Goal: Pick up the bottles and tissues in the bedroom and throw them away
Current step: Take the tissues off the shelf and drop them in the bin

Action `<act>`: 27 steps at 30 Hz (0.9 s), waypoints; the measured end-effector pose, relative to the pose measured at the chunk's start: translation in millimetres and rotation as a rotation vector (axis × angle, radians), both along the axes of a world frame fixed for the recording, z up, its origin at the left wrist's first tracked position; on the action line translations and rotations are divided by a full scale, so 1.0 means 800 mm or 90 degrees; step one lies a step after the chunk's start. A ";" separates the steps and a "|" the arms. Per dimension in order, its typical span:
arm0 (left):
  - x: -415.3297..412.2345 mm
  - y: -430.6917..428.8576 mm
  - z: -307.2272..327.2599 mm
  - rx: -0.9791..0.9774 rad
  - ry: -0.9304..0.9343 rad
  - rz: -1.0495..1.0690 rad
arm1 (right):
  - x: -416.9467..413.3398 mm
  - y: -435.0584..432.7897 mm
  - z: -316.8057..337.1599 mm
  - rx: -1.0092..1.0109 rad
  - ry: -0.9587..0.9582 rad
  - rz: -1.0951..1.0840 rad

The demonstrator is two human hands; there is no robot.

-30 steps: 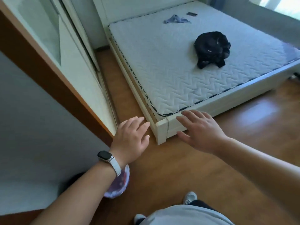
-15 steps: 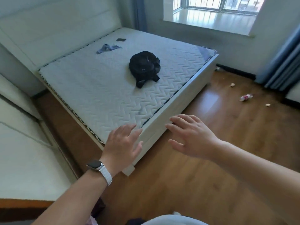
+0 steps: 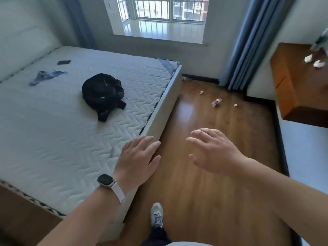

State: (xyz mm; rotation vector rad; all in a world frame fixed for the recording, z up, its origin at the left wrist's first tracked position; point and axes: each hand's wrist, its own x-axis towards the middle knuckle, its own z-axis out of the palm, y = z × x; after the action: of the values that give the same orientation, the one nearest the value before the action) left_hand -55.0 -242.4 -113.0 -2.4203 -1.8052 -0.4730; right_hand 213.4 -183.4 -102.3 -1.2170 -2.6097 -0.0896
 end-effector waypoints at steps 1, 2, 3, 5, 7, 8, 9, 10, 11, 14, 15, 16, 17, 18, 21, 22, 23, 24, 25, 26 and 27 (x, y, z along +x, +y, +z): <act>-0.006 0.021 0.001 -0.005 -0.004 -0.015 | -0.004 0.014 0.001 -0.004 -0.003 -0.022; -0.012 0.041 0.003 -0.011 -0.009 -0.029 | -0.009 0.026 0.003 -0.009 -0.004 -0.043; -0.019 0.060 0.005 -0.019 -0.014 -0.041 | -0.015 0.038 0.006 -0.015 -0.002 -0.064; -0.034 0.100 0.008 -0.030 -0.023 -0.069 | -0.029 0.064 0.013 -0.015 0.003 -0.108; -0.048 0.143 0.007 -0.034 -0.027 -0.103 | -0.041 0.089 0.020 -0.006 0.006 -0.154; -0.054 0.164 0.007 -0.036 -0.028 -0.118 | -0.047 0.099 0.025 -0.005 0.009 -0.177; -0.059 0.184 0.005 -0.035 -0.027 -0.133 | -0.052 0.108 0.029 -0.008 0.011 -0.196; -0.061 0.203 0.004 -0.031 -0.025 -0.149 | -0.055 0.115 0.032 -0.016 0.015 -0.214; -0.061 0.220 0.003 -0.024 -0.026 -0.165 | -0.056 0.121 0.035 -0.028 0.021 -0.230; -0.052 0.256 0.002 -0.012 -0.049 -0.205 | -0.054 0.132 0.037 -0.061 0.027 -0.281; -0.048 0.267 0.002 -0.007 -0.050 -0.219 | -0.051 0.137 0.037 -0.063 0.018 -0.295; -0.044 0.277 0.003 -0.006 -0.047 -0.232 | -0.047 0.144 0.037 -0.064 0.011 -0.306; -0.039 0.288 0.002 -0.007 -0.044 -0.242 | -0.043 0.151 0.039 -0.064 0.009 -0.314; -0.035 0.299 0.002 -0.008 -0.044 -0.247 | -0.037 0.159 0.041 -0.064 0.013 -0.321; -0.021 0.328 0.001 -0.023 -0.064 -0.254 | -0.022 0.181 0.041 -0.063 0.027 -0.341; -0.016 0.337 0.001 -0.029 -0.065 -0.256 | -0.017 0.189 0.040 -0.063 0.029 -0.347; -0.010 0.347 0.001 -0.036 -0.061 -0.259 | -0.012 0.199 0.039 -0.067 0.032 -0.351; -0.003 0.356 0.000 -0.043 -0.054 -0.263 | -0.007 0.208 0.037 -0.075 0.036 -0.355; 0.003 0.365 -0.002 -0.049 -0.048 -0.266 | 0.000 0.219 0.033 -0.083 0.042 -0.359; 0.010 0.376 -0.004 -0.050 -0.045 -0.267 | 0.005 0.230 0.030 -0.086 0.049 -0.364; 0.017 0.387 -0.006 -0.046 -0.044 -0.268 | 0.011 0.243 0.026 -0.086 0.055 -0.366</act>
State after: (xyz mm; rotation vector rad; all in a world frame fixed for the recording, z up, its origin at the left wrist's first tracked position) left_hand -41.5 67.4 -117.5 -2.8745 -1.3475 -0.5355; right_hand 221.9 10.7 -81.5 -1.9355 -2.1450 0.0322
